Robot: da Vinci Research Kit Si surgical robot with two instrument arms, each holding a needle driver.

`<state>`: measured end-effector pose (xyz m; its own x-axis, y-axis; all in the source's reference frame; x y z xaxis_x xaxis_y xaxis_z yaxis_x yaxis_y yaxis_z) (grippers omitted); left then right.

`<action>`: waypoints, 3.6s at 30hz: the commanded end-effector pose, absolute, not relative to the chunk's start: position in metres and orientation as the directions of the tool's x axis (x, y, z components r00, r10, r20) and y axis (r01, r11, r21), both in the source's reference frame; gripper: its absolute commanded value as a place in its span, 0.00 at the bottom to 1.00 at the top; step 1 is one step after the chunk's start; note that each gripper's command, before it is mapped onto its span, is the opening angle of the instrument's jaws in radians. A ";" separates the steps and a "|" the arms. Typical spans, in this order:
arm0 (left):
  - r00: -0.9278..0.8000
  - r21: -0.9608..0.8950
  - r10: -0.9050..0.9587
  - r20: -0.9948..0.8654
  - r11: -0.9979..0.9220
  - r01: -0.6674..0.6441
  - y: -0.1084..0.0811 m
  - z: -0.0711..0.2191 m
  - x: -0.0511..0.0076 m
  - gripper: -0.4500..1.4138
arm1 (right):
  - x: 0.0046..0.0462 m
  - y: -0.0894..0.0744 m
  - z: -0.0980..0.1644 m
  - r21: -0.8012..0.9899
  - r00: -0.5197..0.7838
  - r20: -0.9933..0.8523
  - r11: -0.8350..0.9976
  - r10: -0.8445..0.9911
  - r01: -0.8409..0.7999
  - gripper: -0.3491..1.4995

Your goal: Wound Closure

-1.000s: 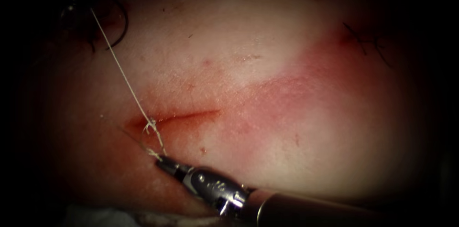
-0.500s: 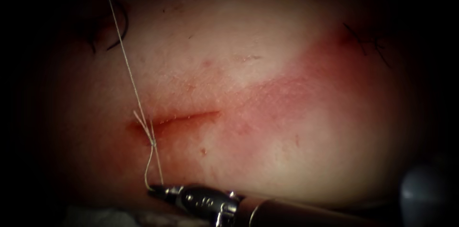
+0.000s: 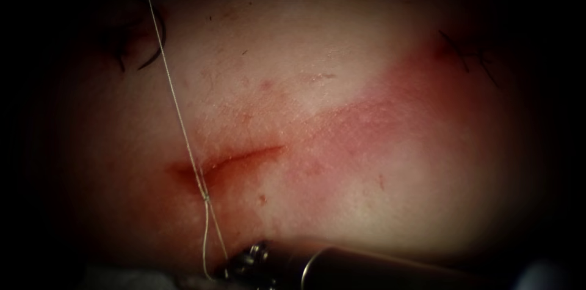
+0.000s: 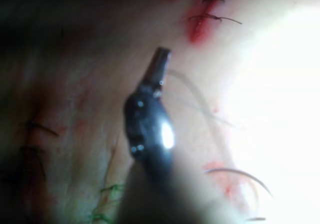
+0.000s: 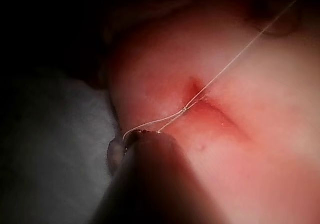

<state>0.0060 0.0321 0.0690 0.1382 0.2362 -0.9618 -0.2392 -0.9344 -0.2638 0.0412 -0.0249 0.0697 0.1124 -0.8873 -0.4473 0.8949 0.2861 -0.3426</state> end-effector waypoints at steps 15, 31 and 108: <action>0.141 -0.261 0.233 -0.962 -0.936 -0.237 0.033 0.069 0.0057 0.00 | 0.0401 -0.024 0.069 -0.123 0.456 -0.553 0.610 -0.697 0.783 0.89; 0.142 -0.258 0.230 -0.963 -0.937 -0.235 0.032 0.069 0.0055 0.00 | 0.0363 -0.023 0.069 0.166 0.752 -0.652 0.951 -0.091 0.259 0.99; 0.124 -0.211 0.180 -0.976 -0.922 -0.326 0.041 0.068 0.0040 0.00 | 0.0418 -0.027 0.070 0.335 0.579 -0.801 0.915 0.151 0.226 0.00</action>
<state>0.0044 0.0402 0.0674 0.1224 0.1802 -0.9760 -0.3269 -0.9212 -0.2111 0.0410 -0.0267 0.0693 0.5818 0.1500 -0.7994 0.2213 0.9166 0.3331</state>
